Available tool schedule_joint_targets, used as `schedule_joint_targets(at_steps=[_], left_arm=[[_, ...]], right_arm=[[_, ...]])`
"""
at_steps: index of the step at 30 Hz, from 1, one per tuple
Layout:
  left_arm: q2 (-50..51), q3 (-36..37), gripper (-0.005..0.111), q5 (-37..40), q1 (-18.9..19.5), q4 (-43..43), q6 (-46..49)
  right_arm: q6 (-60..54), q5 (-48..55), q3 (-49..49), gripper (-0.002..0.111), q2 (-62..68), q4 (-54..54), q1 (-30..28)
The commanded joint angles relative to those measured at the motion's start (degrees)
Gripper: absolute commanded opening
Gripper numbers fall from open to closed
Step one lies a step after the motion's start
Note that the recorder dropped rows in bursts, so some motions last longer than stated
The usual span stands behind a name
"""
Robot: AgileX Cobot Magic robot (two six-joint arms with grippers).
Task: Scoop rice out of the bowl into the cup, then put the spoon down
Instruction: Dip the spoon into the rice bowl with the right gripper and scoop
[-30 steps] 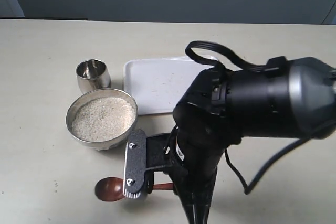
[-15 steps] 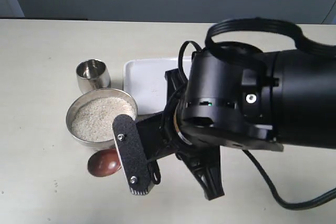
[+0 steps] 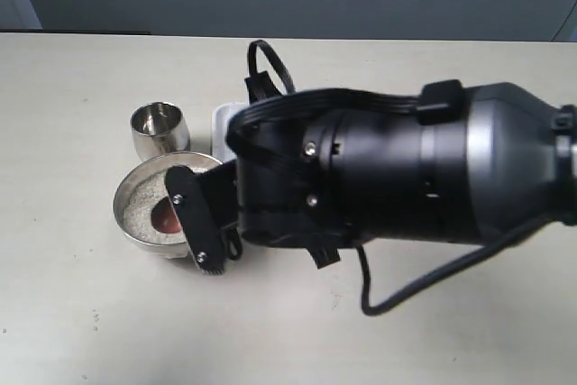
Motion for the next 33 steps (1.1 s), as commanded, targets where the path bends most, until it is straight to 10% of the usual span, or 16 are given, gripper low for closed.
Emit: schedule_joint_targets(at_steps=[1,33], left_arm=[[-0.25,-0.14,0.001,-0.83,-0.26,0.1,-0.27],[-0.25,-0.14,0.001,-0.83,-0.26,0.1,-0.27]], right_arm=[[0.57,0.75,-6.64,-0.001,3.69,-3.13,-0.56],[2.22,-0.84,-11.81,-0.001,15.54,-7.98,-4.58]])
